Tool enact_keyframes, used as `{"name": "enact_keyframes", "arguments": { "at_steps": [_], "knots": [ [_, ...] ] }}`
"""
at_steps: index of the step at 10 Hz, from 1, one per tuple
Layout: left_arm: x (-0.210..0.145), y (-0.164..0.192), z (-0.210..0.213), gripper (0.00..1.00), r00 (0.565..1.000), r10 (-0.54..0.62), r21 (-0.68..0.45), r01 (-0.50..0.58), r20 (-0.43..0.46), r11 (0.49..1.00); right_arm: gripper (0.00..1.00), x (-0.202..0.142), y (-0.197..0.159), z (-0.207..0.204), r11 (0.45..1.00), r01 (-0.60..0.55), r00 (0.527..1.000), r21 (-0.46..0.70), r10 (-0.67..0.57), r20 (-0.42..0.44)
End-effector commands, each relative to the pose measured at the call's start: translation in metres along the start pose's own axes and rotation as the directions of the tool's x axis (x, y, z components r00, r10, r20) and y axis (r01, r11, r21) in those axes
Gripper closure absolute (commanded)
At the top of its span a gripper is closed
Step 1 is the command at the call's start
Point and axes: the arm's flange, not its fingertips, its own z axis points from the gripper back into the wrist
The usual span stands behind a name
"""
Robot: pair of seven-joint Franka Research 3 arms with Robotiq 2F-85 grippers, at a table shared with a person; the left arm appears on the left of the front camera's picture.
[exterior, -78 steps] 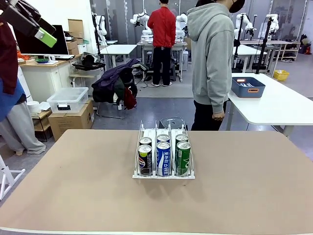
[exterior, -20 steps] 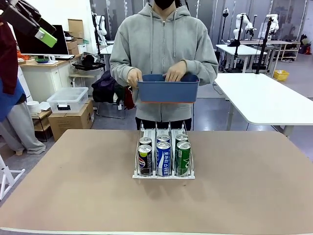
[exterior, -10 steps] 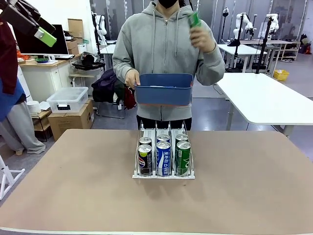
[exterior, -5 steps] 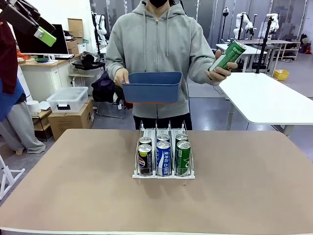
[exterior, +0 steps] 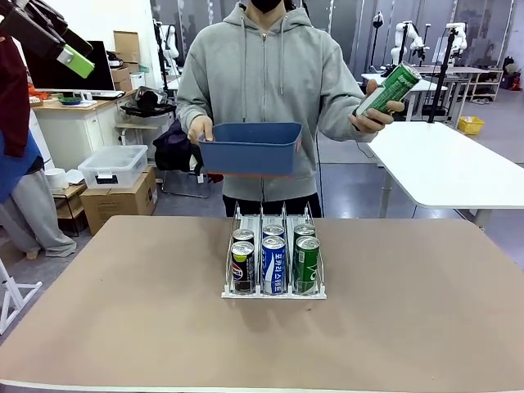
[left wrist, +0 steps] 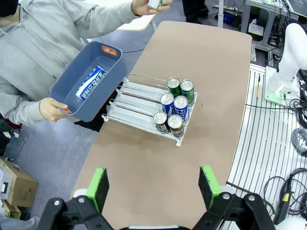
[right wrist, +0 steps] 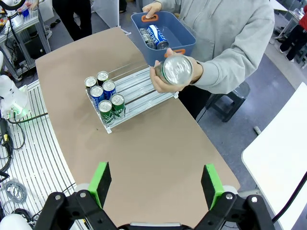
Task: Fill the beverage cans into the dispenser.
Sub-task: Pick up the Sprite handed by the human.
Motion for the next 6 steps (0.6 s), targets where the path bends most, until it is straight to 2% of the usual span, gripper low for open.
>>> {"name": "enact_keyframes", "arguments": {
  "at_steps": [1,6],
  "knots": [
    [0.0001,-0.0004,0.0003,0.00,1.000,0.000,0.001,0.000,0.000,1.000,0.00,-0.0001,0.0001,-0.0007,1.000,-0.002,1.000,-0.001,0.002,-0.004],
    [0.0001,-0.0004,0.0003,0.00,1.000,0.000,0.001,0.000,0.000,1.000,0.00,-0.0001,0.0001,-0.0007,1.000,-0.002,1.000,-0.001,0.002,-0.004]
  ]
}}
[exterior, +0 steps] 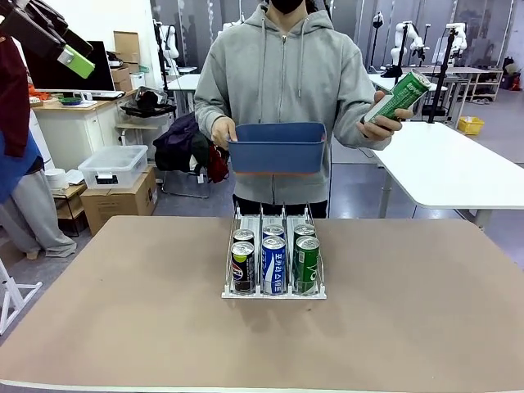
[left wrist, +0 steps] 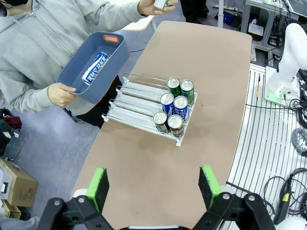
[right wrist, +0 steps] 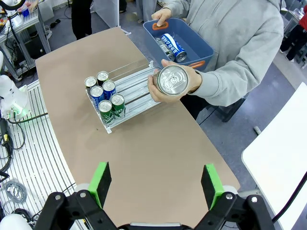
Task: Fill the beverage cans into the dispenser.
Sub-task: Pick up the Sprite handed by the human.
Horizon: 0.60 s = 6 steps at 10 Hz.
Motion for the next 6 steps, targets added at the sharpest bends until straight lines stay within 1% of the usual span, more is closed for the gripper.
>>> {"name": "enact_keyframes", "arguments": {
  "at_steps": [1,4,5,6],
  "knots": [
    [0.000,0.000,0.000,0.00,1.000,0.000,0.001,0.000,0.000,1.000,0.00,0.000,0.000,-0.001,1.000,-0.002,1.000,-0.001,0.002,-0.004],
    [0.000,0.000,0.000,0.00,1.000,0.000,0.001,0.000,0.000,1.000,0.00,0.000,0.000,0.000,1.000,0.000,1.000,0.000,0.000,0.000],
    [0.000,0.000,0.000,0.00,1.000,0.000,0.001,0.000,0.000,1.000,0.00,0.006,-0.003,-0.007,0.999,-0.031,0.999,0.032,0.032,-0.025],
    [0.000,0.000,0.000,0.00,1.000,0.000,0.001,0.000,0.000,1.000,0.00,0.014,-0.004,-0.019,0.999,-0.027,0.999,0.039,0.028,-0.035]
  ]
}}
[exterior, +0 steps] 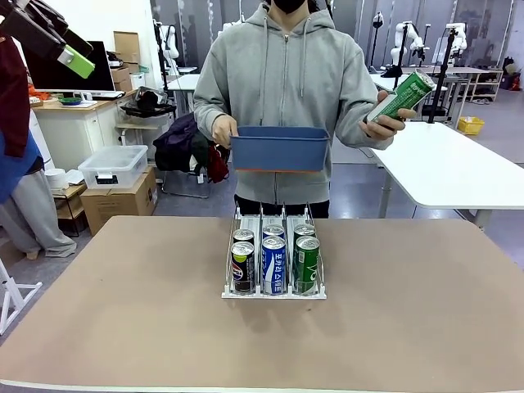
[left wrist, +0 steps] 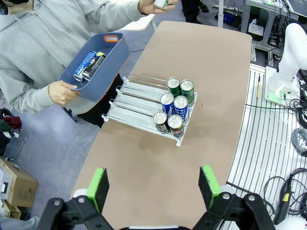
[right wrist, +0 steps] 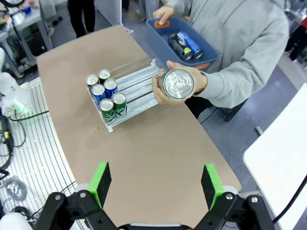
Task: Fill the beverage cans into the dispenser.
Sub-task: Pick up the Sprite handed by the human.
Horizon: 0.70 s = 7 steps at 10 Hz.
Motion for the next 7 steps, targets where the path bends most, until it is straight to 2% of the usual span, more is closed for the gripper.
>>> {"name": "enact_keyframes", "arguments": {
  "at_steps": [1,3,4,5,7],
  "knots": [
    [0.000,0.000,0.000,0.00,1.000,0.000,0.001,0.000,0.000,1.000,0.00,0.019,-0.016,-0.020,0.999,-0.031,0.999,0.018,0.031,-0.040],
    [0.000,0.000,0.000,0.00,1.000,0.000,0.001,0.000,0.000,1.000,0.00,0.034,-0.030,-0.041,0.999,-0.028,0.996,0.018,0.029,-0.083],
    [0.000,0.000,0.000,0.00,1.000,0.000,0.001,0.000,0.000,1.000,0.00,0.041,-0.036,-0.049,0.996,-0.037,0.996,0.083,0.043,-0.080],
    [0.000,0.000,0.000,0.00,1.000,0.000,0.001,0.000,0.000,1.000,0.00,0.048,-0.043,-0.060,0.994,-0.036,0.995,0.102,0.045,-0.087],
    [0.000,0.000,0.000,0.00,1.000,0.000,0.001,0.000,0.000,1.000,0.00,0.066,-0.053,-0.087,0.995,0.024,0.995,0.096,-0.014,-0.103]
  ]
}}
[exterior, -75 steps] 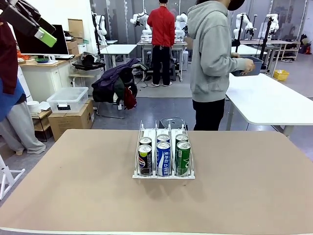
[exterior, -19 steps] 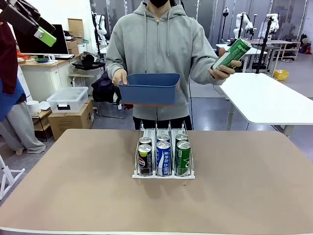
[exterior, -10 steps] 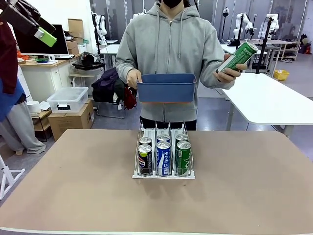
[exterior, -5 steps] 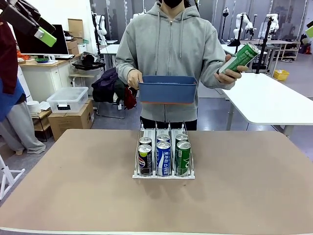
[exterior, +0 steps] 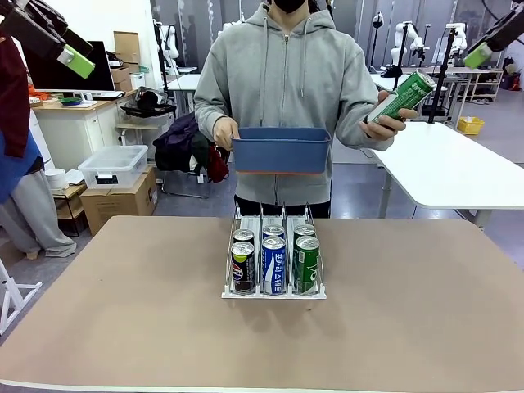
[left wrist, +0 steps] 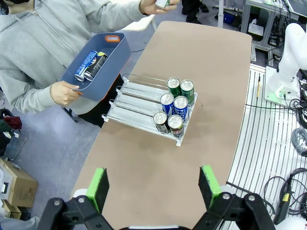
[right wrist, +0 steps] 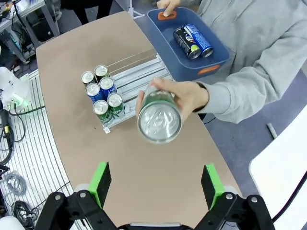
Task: Fill the beverage cans into the dispenser.
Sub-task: Pick up the Sprite handed by the human.
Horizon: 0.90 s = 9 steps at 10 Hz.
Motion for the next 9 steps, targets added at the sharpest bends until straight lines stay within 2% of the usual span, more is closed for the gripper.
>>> {"name": "enact_keyframes", "arguments": {
  "at_steps": [1,4,9],
  "knots": [
    [0.000,0.000,0.000,0.00,1.000,0.001,0.000,-0.001,-0.001,1.000,0.00,0.019,-0.009,-0.009,0.998,0.052,0.999,0.048,-0.052,-0.004],
    [0.000,0.000,0.000,0.00,1.000,0.001,0.000,-0.001,-0.001,1.000,0.00,0.035,-0.014,-0.036,0.991,0.094,0.995,0.097,-0.096,0.021],
    [0.000,0.000,0.000,0.00,1.000,0.001,0.000,-0.001,-0.001,1.000,0.00,0.034,-0.021,-0.053,0.987,0.076,0.997,0.140,-0.077,0.003]
  ]
}}
